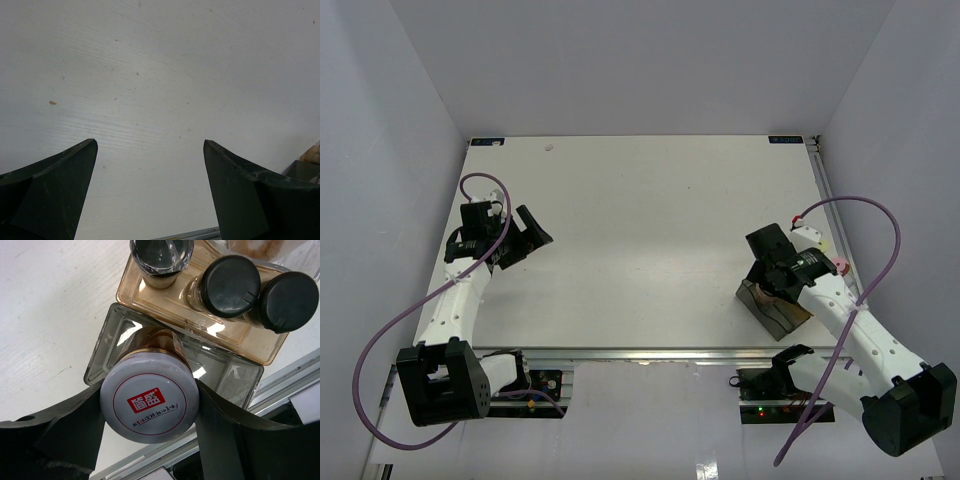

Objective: Organize the condiment bottles

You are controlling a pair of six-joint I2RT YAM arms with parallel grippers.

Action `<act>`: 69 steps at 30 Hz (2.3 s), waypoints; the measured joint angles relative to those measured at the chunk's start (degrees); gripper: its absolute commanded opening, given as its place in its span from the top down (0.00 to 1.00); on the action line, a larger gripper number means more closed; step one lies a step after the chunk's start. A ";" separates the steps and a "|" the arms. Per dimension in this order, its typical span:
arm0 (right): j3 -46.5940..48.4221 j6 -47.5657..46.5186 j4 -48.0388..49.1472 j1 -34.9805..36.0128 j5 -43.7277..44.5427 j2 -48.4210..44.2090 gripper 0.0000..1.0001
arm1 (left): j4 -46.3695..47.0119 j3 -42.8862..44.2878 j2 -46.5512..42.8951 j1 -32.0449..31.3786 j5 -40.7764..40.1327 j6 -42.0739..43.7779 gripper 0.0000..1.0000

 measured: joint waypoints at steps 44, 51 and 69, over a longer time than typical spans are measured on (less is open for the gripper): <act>-5.91 3.41 5.80 -0.59 -1.12 -3.38 0.06 | -0.06 0.00 0.00 0.00 -0.43 0.05 0.02; 4.60 0.21 3.28 -0.59 -0.51 -4.80 0.10 | -1.71 3.04 -0.19 0.00 2.59 0.25 0.02; 17.77 -25.80 13.81 0.12 -22.94 2.02 0.10 | 1.32 15.81 -10.18 -10.03 16.33 -1.97 0.02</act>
